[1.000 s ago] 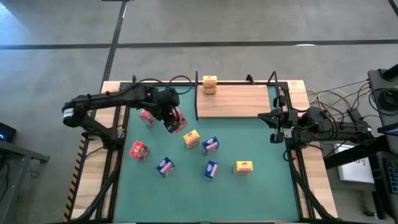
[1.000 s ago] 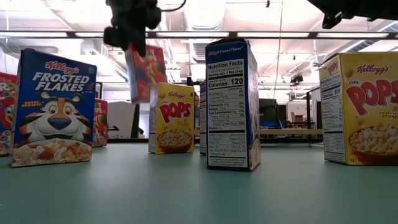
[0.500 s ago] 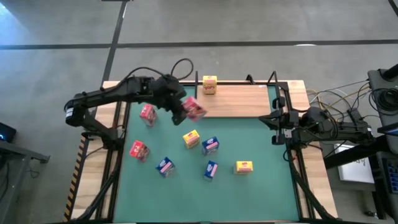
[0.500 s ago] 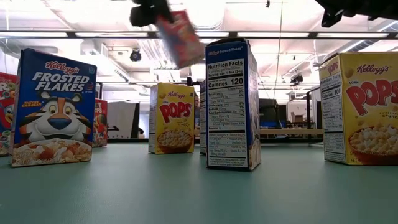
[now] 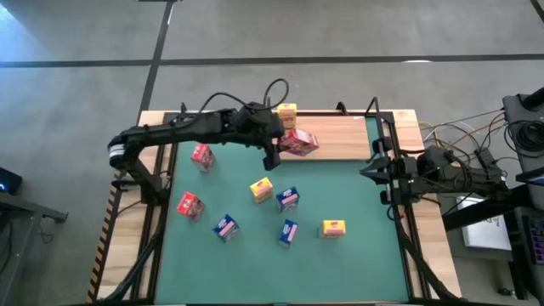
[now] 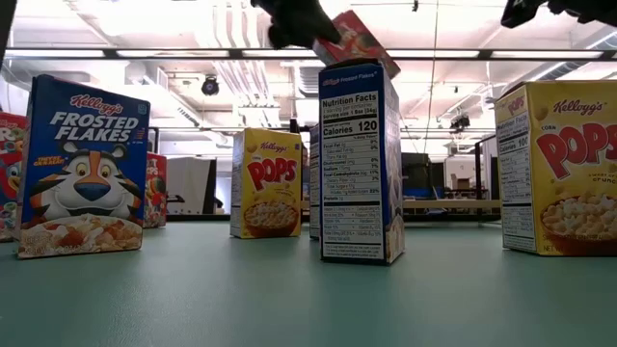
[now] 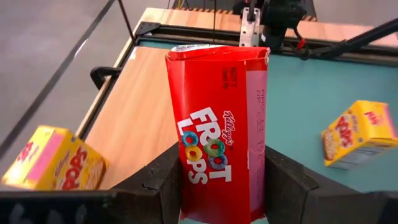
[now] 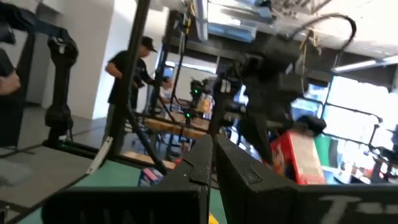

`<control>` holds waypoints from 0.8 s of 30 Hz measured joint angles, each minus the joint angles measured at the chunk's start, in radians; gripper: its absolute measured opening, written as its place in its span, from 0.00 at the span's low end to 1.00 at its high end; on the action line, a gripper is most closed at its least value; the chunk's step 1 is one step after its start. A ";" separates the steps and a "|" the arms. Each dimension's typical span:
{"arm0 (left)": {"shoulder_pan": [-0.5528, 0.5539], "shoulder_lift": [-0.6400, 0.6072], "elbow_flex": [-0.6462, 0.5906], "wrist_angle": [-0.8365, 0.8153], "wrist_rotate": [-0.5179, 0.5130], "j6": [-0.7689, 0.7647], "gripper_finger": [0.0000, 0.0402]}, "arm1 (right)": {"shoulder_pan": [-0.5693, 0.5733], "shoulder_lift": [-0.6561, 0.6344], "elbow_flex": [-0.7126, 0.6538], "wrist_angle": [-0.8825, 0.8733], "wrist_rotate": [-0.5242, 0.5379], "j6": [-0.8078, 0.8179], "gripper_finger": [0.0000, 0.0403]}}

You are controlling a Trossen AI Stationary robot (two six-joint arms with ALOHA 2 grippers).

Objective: Stack cereal on shelf
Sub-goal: Put the right red cereal box on the shelf

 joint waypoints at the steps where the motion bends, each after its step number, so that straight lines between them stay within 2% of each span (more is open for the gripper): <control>1: 0.002 0.008 0.000 0.010 0.000 0.012 0.39 | 0.000 -0.008 -0.003 0.001 -0.006 0.000 0.03; 14: 0.036 0.088 0.000 0.124 0.000 0.060 0.39 | 0.000 -0.143 -0.054 -0.001 -0.023 0.000 0.03; 24: 0.044 0.111 0.000 0.174 0.000 0.075 0.39 | 0.000 -0.160 -0.058 -0.004 -0.023 0.001 0.03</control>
